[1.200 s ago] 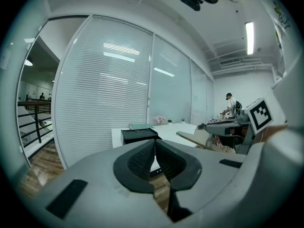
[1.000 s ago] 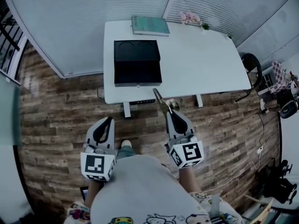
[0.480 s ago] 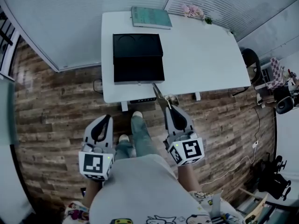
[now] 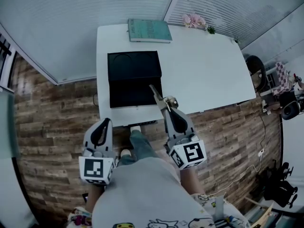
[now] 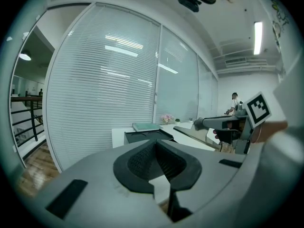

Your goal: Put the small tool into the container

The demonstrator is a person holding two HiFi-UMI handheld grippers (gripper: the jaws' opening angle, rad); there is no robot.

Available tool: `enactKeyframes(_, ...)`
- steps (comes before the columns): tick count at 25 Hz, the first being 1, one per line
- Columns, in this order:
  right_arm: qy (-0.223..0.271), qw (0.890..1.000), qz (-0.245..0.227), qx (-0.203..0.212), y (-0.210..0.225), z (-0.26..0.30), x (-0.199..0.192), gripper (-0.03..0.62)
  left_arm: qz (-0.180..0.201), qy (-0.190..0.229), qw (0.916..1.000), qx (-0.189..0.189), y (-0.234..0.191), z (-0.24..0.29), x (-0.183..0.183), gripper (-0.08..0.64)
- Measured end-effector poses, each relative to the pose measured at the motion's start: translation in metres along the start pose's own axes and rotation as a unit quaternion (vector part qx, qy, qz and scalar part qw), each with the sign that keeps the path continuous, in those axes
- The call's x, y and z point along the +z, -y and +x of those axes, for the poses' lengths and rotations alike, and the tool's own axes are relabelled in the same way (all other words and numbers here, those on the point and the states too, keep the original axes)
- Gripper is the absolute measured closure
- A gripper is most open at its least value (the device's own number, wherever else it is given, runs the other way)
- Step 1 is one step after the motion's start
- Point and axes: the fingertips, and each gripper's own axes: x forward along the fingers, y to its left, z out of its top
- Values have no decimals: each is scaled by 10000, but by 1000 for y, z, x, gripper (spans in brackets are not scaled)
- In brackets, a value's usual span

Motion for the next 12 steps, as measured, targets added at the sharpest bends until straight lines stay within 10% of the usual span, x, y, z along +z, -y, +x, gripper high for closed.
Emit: enactKeyframes(12,181,9988,-99,453,67,99,39,581,115,256,9991,331,-22,106,60,551)
